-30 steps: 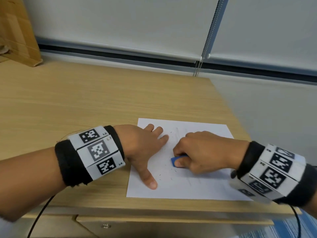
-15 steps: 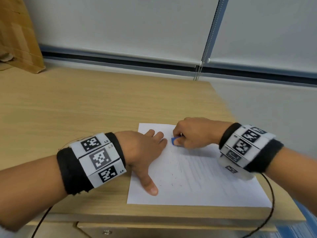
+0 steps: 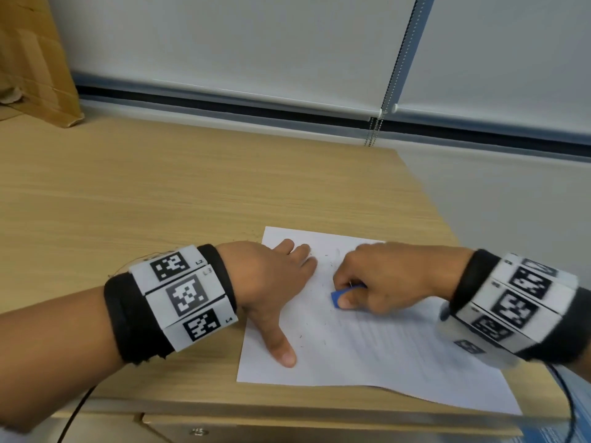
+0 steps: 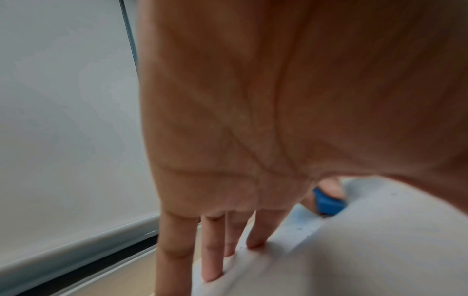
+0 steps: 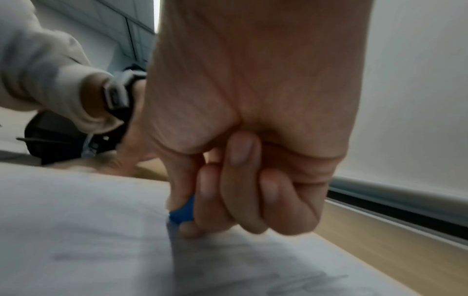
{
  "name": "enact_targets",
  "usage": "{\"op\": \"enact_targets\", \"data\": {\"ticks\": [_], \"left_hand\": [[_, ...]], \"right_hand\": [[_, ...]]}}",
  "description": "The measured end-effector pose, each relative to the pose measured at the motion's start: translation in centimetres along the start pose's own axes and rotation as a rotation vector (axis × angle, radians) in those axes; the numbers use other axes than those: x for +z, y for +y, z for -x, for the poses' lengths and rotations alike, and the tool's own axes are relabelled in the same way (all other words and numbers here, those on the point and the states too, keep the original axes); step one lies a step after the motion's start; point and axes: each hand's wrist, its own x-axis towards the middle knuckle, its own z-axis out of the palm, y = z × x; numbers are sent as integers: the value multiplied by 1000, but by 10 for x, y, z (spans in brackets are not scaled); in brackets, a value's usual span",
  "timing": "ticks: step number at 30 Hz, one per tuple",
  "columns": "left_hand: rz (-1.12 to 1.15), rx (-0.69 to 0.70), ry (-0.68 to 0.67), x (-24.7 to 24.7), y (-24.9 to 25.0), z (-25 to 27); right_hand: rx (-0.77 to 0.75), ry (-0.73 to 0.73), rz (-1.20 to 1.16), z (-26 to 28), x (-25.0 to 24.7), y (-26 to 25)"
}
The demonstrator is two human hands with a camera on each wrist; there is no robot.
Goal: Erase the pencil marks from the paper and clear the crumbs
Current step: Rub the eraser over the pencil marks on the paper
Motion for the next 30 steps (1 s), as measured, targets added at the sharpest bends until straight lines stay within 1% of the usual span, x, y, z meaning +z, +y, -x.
{"op": "enact_targets", "data": {"ticks": [2,5,9,12,16,17,21,24,27,28,30], "left_hand": [[5,17,4,1,-2,0],[10,6,-20,1,-4,-2],[38,-13,-44,-2,-5,-3],[119,-10,23,-5,-9,-4],[86,10,145,-2,-9,-10],[81,2,149,-2,-10,-11],[54,-59,71,-6,-10,-11],[61,-72,57,-8,-10,-13],[46,-48,57,-4,-12,-18],[46,-43,59,-3,-14,-20],[52,-35,62,-3,-14,-21]], "right_hand": [[5,-59,5,3,-2,-6],[51,3,22,-15,-13,0],[89,63,-33,-30,-15,15],[79,81,-55,-28,-8,16],[72,96,-31,-30,-12,15],[78,112,-15,-34,-16,16],[122,144,7,-46,-23,23],[70,85,24,-35,-17,16],[1,-66,8,-19,-13,5],[-3,-77,18,-18,-15,3],[39,-9,65,-22,-19,4]]}}
